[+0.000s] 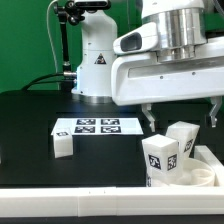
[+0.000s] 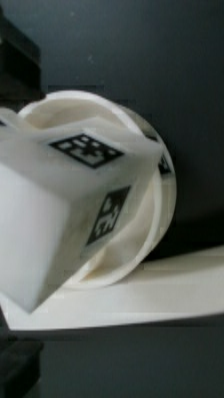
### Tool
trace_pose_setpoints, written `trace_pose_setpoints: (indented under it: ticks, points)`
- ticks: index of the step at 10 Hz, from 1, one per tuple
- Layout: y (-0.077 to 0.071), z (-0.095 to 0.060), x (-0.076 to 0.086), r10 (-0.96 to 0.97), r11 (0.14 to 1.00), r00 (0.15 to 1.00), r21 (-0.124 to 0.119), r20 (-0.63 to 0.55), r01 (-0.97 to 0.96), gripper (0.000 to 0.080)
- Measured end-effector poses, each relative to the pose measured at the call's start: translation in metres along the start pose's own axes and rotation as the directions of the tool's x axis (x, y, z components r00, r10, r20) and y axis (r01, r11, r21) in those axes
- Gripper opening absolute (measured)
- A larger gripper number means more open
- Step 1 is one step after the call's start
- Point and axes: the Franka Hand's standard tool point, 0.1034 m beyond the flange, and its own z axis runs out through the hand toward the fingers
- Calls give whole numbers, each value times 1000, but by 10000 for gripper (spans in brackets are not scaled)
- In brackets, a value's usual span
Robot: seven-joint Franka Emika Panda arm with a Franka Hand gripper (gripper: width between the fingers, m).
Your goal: Assemble stool
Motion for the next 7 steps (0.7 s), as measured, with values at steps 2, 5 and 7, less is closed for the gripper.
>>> trace_pose_setpoints:
  ticks: [2,5,7]
  points:
    - [4,0,1,-116,993,993,-8,0,116,649]
    - [-2,5,-6,-316,948,949,-33,20,317,649]
    - [0,7,-7,-505,861,861,-44,49,507,649]
